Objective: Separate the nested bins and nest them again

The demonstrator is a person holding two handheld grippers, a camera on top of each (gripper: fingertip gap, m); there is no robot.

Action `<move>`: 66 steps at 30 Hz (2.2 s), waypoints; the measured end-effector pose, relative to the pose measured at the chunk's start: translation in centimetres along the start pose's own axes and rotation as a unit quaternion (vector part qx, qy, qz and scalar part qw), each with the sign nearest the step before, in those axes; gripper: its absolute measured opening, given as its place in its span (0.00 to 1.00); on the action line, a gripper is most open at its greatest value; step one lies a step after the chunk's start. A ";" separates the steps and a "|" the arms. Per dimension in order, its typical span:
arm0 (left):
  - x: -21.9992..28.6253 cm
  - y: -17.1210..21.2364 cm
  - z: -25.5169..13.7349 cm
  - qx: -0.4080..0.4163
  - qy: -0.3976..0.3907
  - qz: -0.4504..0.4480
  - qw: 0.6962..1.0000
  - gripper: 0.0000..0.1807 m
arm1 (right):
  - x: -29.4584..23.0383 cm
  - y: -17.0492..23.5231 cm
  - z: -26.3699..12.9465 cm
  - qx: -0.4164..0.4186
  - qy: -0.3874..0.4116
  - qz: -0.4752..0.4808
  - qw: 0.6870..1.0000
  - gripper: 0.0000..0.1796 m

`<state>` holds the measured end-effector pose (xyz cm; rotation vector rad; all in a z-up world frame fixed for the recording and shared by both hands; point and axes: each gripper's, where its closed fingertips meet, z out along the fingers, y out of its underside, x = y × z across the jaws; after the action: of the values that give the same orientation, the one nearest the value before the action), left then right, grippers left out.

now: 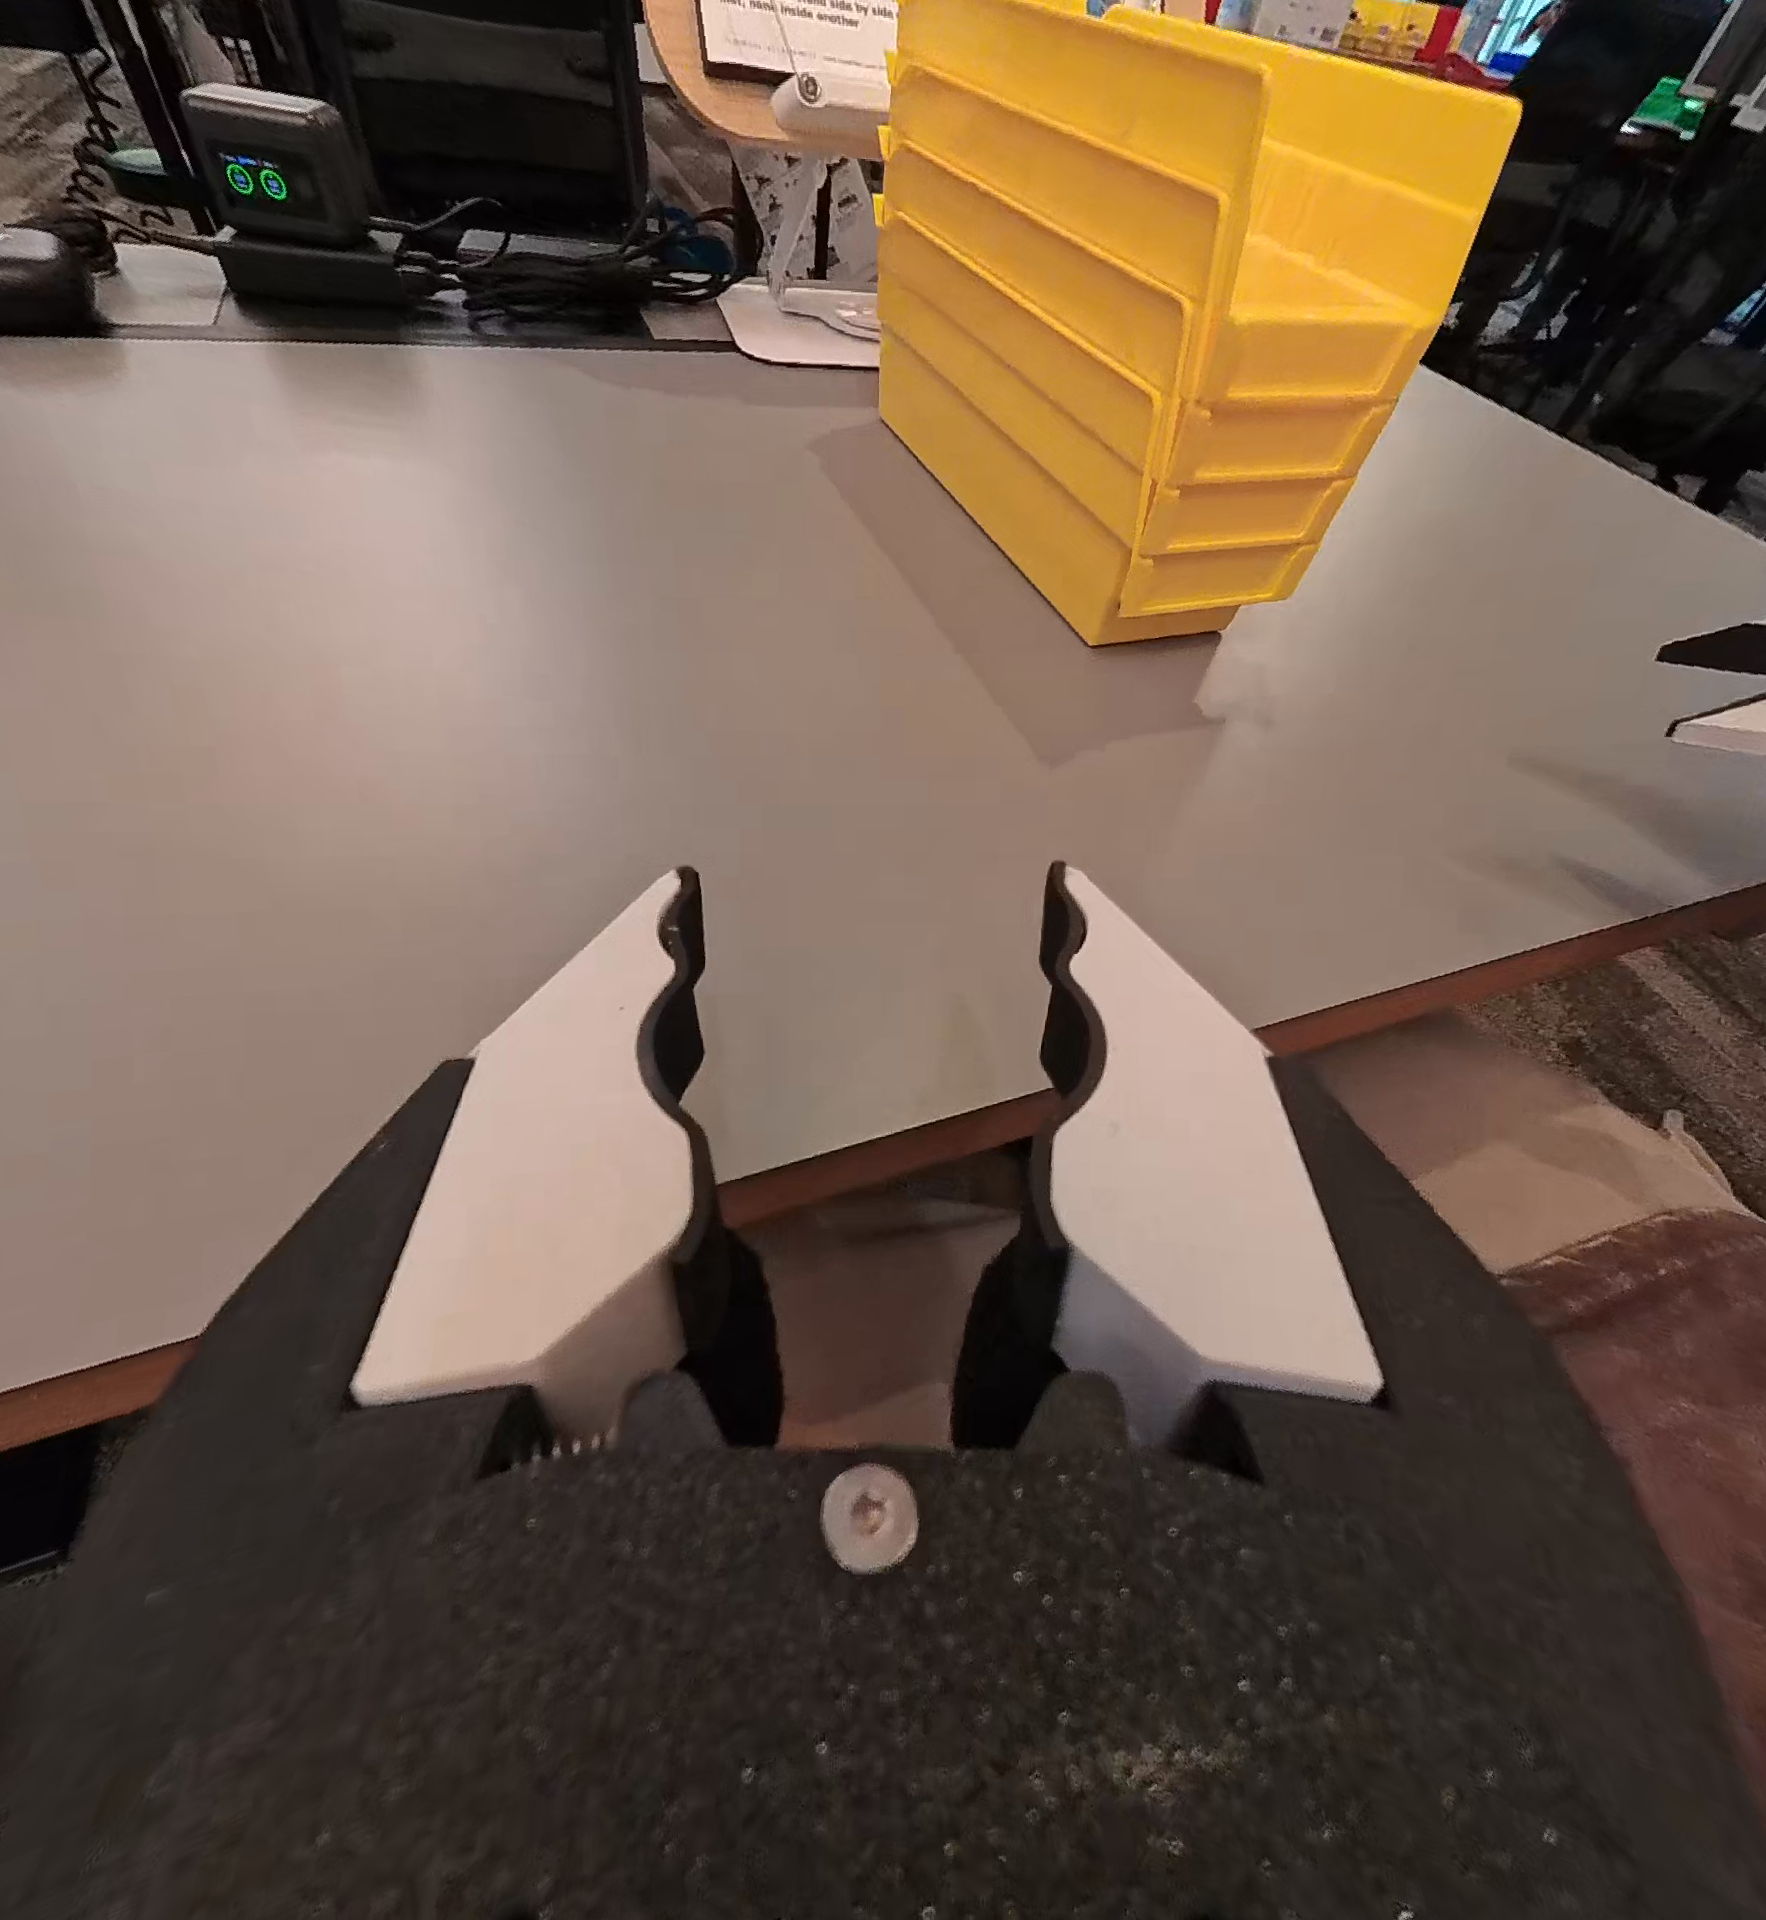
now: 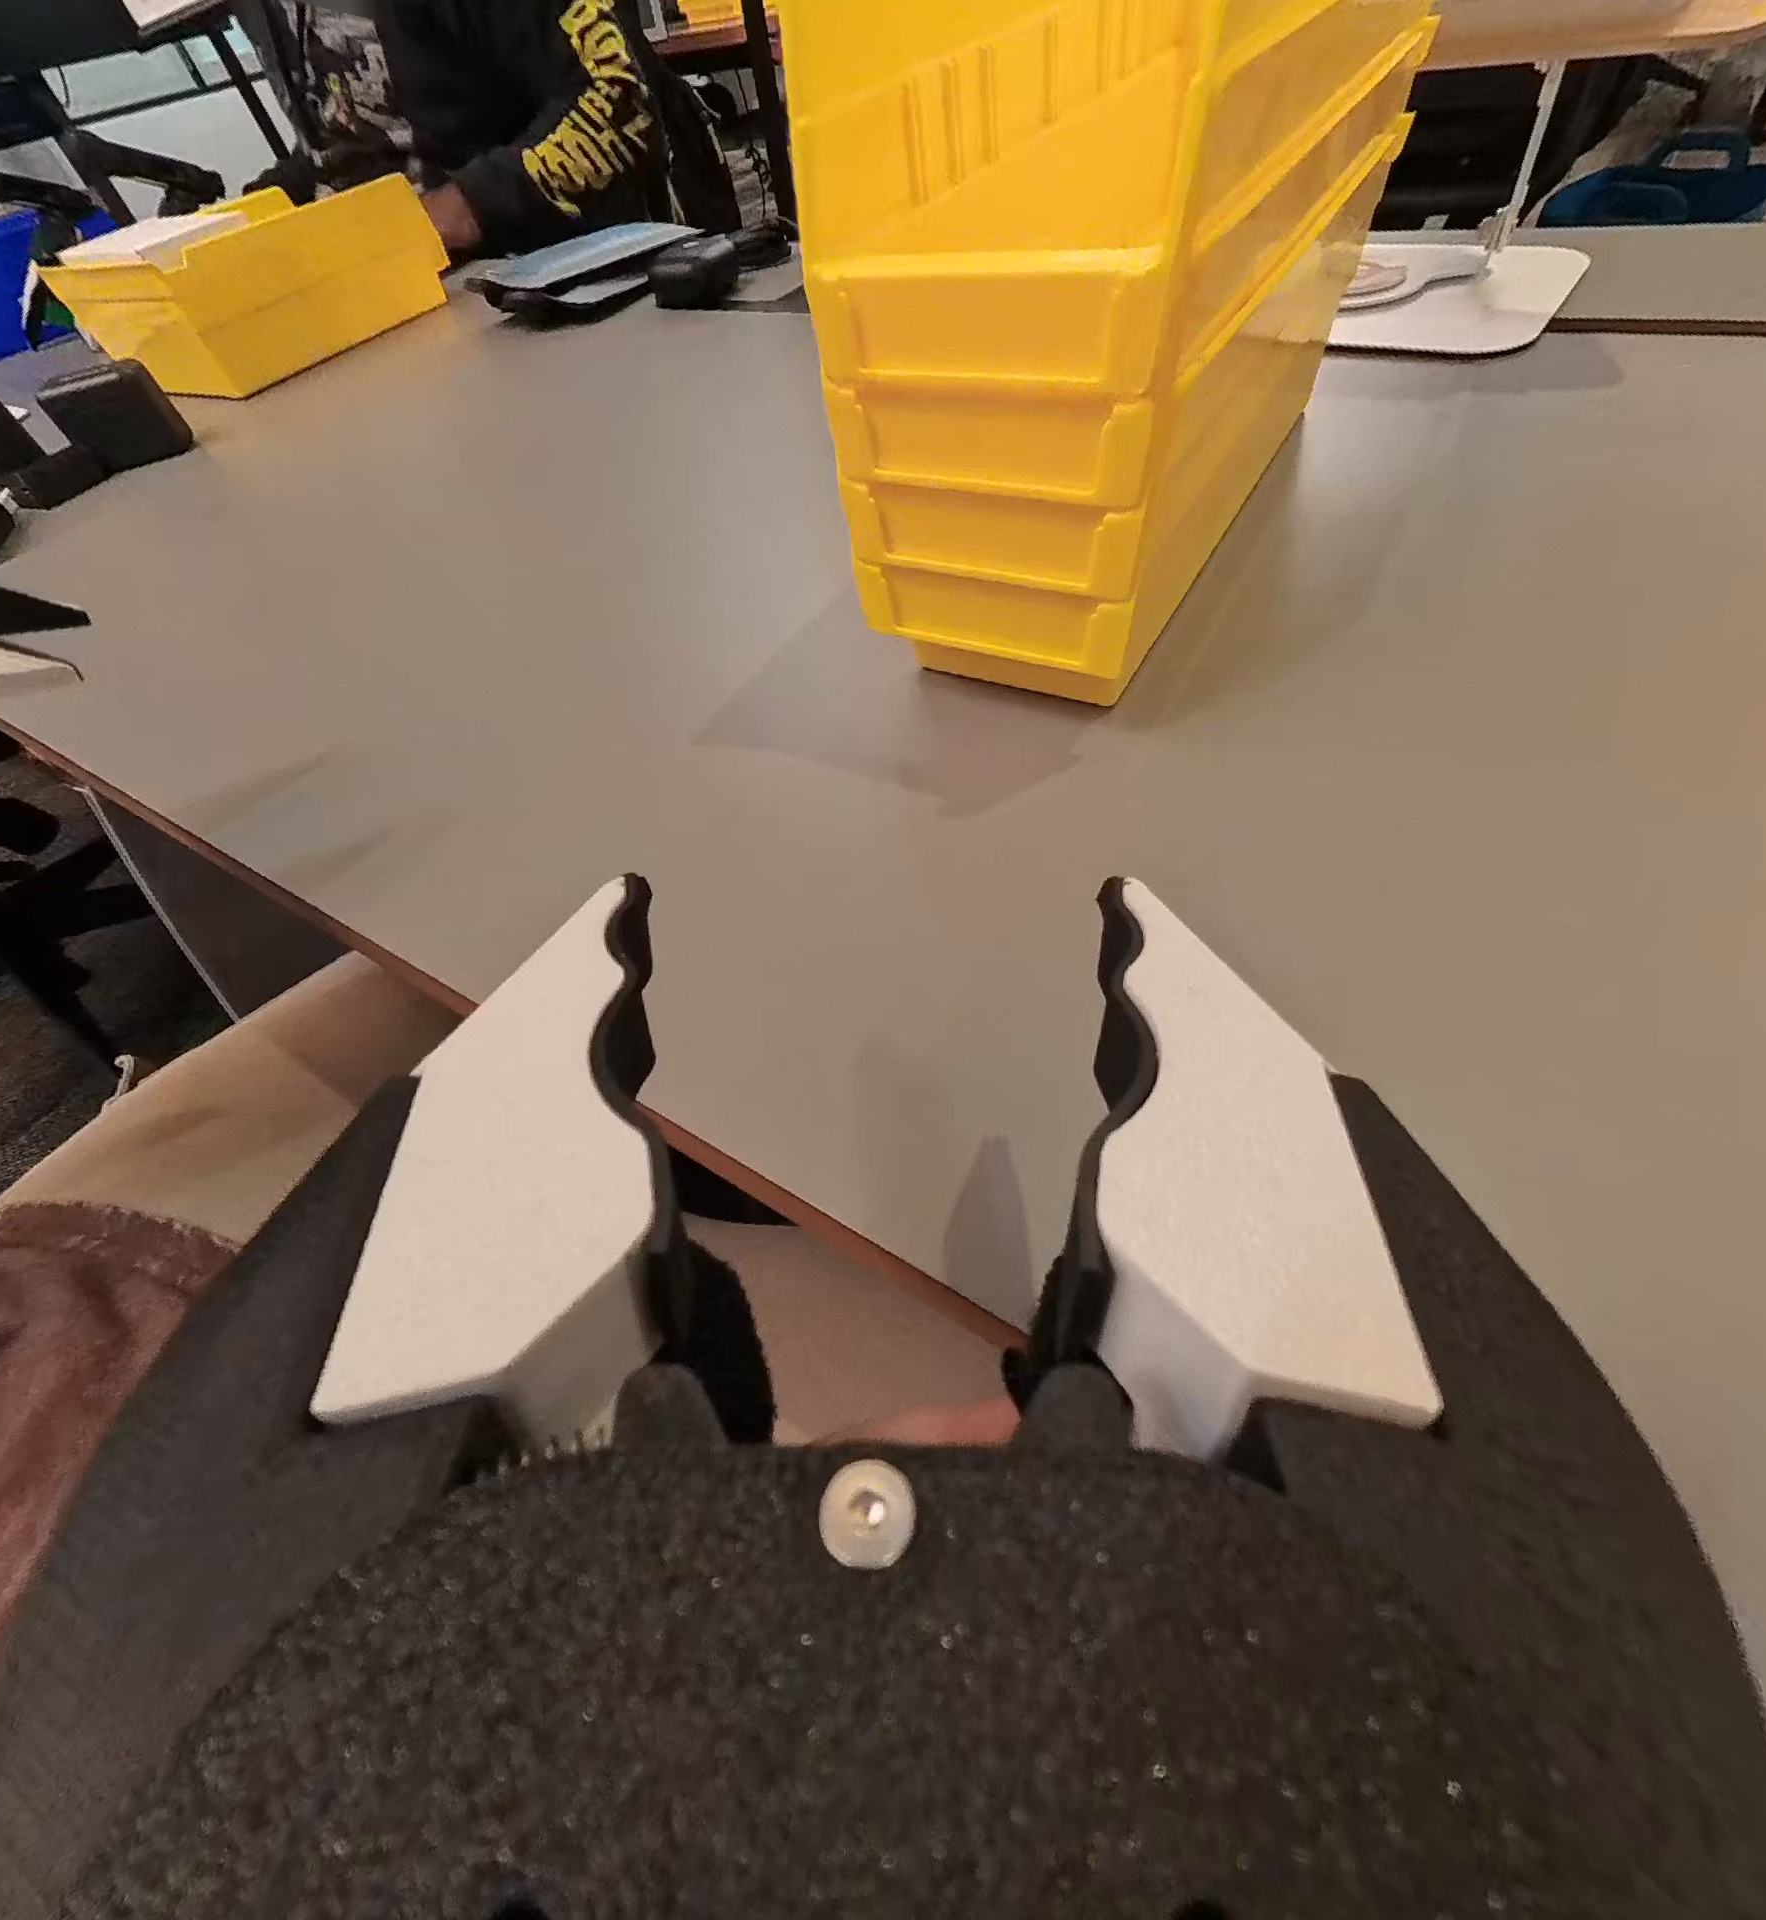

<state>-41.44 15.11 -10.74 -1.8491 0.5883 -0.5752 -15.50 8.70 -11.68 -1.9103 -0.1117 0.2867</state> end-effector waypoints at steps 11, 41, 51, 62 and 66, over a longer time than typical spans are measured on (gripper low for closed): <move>0.2 0.2 0.8 -0.006 0.011 0.002 1.000 0.35 | -0.2 0.6 -0.2 -0.012 -0.003 0.003 1.000 0.49; 1.1 -0.4 6.2 -0.010 0.003 0.150 0.989 0.33 | 9.9 -18.3 18.4 -0.440 0.125 0.131 0.880 0.64; 0.7 0.0 6.5 -0.021 -0.006 0.167 0.986 0.32 | 10.2 -16.7 21.5 -0.500 0.191 0.097 0.839 0.59; 2.0 0.2 6.9 -0.021 0.010 0.165 0.986 0.31 | 8.9 -21.2 20.8 -0.452 0.165 0.129 0.867 0.60; 2.7 0.4 6.9 -0.023 0.010 0.191 0.981 0.31 | 8.5 -18.9 21.4 -0.488 0.198 0.073 0.847 0.63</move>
<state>-35.06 18.06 -12.99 -1.7145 0.9495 -0.3263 -11.48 36.64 -2.23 -2.9630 0.2149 -0.1190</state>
